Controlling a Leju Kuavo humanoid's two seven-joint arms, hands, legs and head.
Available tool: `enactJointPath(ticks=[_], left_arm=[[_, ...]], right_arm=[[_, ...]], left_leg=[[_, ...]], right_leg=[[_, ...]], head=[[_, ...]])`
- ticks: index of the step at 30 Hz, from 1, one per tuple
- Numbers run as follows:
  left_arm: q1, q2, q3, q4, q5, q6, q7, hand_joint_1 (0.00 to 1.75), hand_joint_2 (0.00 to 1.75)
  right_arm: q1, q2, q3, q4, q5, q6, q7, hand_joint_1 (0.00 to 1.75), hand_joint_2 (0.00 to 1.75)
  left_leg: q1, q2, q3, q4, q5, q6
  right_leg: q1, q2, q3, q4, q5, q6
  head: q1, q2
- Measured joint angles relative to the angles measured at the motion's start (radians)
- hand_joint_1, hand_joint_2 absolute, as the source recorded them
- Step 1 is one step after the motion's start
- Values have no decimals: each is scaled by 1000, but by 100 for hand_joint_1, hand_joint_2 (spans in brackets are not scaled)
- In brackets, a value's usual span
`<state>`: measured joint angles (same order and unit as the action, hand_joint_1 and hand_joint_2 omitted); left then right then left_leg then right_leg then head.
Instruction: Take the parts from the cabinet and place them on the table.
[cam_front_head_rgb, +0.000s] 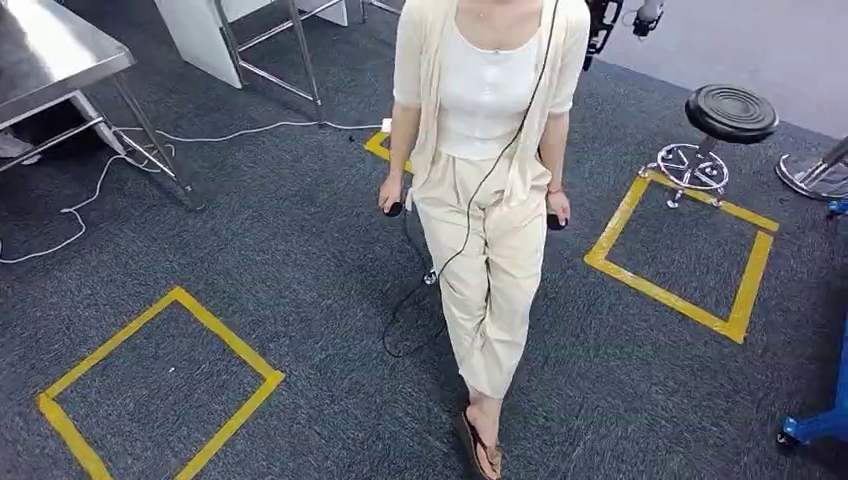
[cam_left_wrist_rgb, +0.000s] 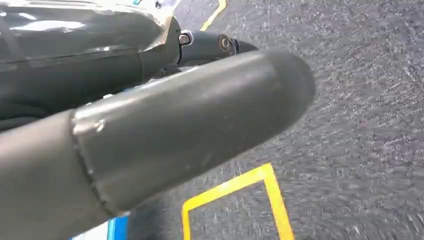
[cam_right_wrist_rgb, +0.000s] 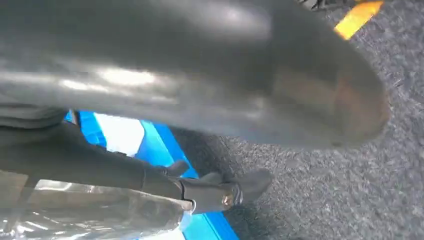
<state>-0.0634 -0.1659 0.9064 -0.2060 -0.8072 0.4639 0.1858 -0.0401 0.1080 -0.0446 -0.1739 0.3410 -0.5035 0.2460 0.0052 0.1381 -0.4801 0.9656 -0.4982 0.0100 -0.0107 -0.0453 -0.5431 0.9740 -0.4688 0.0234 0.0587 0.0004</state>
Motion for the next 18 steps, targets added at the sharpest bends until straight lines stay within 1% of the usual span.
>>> enactJointPath(ticks=[1, 2, 3, 4, 5, 6, 7, 8, 9, 10, 11, 12, 13, 14, 15, 16, 17, 18], left_arm=[[0, 0, 0, 0, 0, 0, 0, 0, 0], [0, 1, 1, 0, 0, 0, -1, 0, 0], [2, 1, 2, 0, 0, 0, -1, 0, 0], [3, 0, 3, 0, 0, 0, -2, 0, 0], [5, 0, 3, 0, 0, 0, -2, 0, 0], [6, 0, 5, 0, 0, 0, -2, 0, 0], [8, 0, 6, 0, 0, -2, -8, 0, 0], [9, 0, 6, 0, -8, -5, -19, 0, 0], [9, 0, 5, 0, -23, -10, -27, 0, 0], [8, 0, -2, 0, -45, -13, -31, 0, 0], [8, 0, -8, 0, -63, -8, -36, 0, 0], [8, 0, -14, 1, -76, 8, -43, 0, 0], [6, -2, -19, 1, -80, 25, -52, 0, 0], [3, -3, -22, 1, -80, 39, -57, 0, 0], [-1, -6, -23, 0, -74, 48, -61, 0, 0], [-3, -9, -23, 1, -70, 51, -64, 0, 0], [-7, -10, -23, 0, -67, 55, -66, 0, 0], [-6, -13, -23, 0, -60, 59, -66, 0, 0]], right_arm=[[0, 0, 0, 1, 0, 0, 2, 0, 0], [0, 0, 0, 1, 0, 0, 3, 0, 0], [0, 1, 0, 1, 0, 0, 5, 0, 0], [0, 2, 0, 1, 0, 0, 5, 0, 0], [0, 2, 0, 1, 0, 0, 5, 0, 0], [1, 2, 0, 2, 0, 0, 5, 0, 0], [2, 1, 0, 2, 6, 0, 17, 0, 0], [2, 1, 0, 3, 20, 2, 37, 0, 0], [2, 1, 2, 3, 32, 2, 55, 0, 0], [2, 1, 3, 3, 36, 2, 59, 0, 0], [1, 1, 3, 3, 35, 1, 56, 0, 0], [-2, 2, 2, 3, 36, 0, 45, 0, 0], [-3, 2, 3, 3, 39, 0, 37, 0, 0], [-2, 1, 3, 3, 45, 0, 32, 0, 0], [1, 2, 4, 3, 56, 3, 30, 0, 0], [3, 2, 7, 3, 69, 6, 31, 0, 0], [2, 1, 11, 3, 80, 11, 32, 0, 0], [0, 0, 16, 3, 91, 13, 33, 0, 0]], left_leg=[[9, -20, -3, 8, -7, -9], [11, -88, -17, 48, -46, -14], [13, -117, -43, 111, -91, -15], [13, -132, -82, 197, -137, -16], [13, -138, -120, 279, -170, -17], [14, -139, -148, 333, -182, -18], [15, -139, -153, 337, -166, -17], [15, -139, -138, 297, -130, -16], [17, -143, -106, 222, -80, -14], [20, -161, -64, 124, -26, -11], [24, -212, -33, 47, 2, -6], [26, -233, -27, 28, -6, -5], [22, -219, -32, 34, -6, -3], [16, -209, -33, 36, -7, 2], [11, -199, -32, 35, -3, 9], [14, -185, -30, 23, 7, 21], [17, -169, -28, 13, 17, 29], [15, -159, -30, 11, 18, 34]], right_leg=[[-22, 12, 14, -4, 7, -10], [-20, 24, 9, -4, 11, -17], [-18, 32, 6, -3, 14, -25], [-15, 44, 4, -3, 16, -28], [-12, 57, 2, -3, 16, -29], [-10, 71, 1, -2, 17, -29], [-10, 86, 3, -1, 16, -29], [-10, 99, 4, 1, 16, -28], [-10, 114, 5, 3, 16, -28], [-10, 129, 6, 6, 16, -28], [-10, 140, 2, 8, 16, -27], [4, 152, -5, 17, 14, -20], [-3, 163, -11, 15, 20, -12], [-3, 172, -16, 11, 22, -4], [-10, 183, -19, 8, 27, 4], [-3, 191, -31, 7, 30, 14], [-4, 133, -37, 32, 19, 11], [0, 83, -64, 78, -12, 4]], head=[[-1, 0], [-4, 0], [-5, 0], [-4, 0], [-5, 0], [-4, 0], [-4, 0], [-4, 0], [-4, 0], [-4, 0], [-4, 0], [-3, 0], [-3, 0], [-3, 0], [-3, 0], [-3, 0], [-3, 0], [2, 0]])
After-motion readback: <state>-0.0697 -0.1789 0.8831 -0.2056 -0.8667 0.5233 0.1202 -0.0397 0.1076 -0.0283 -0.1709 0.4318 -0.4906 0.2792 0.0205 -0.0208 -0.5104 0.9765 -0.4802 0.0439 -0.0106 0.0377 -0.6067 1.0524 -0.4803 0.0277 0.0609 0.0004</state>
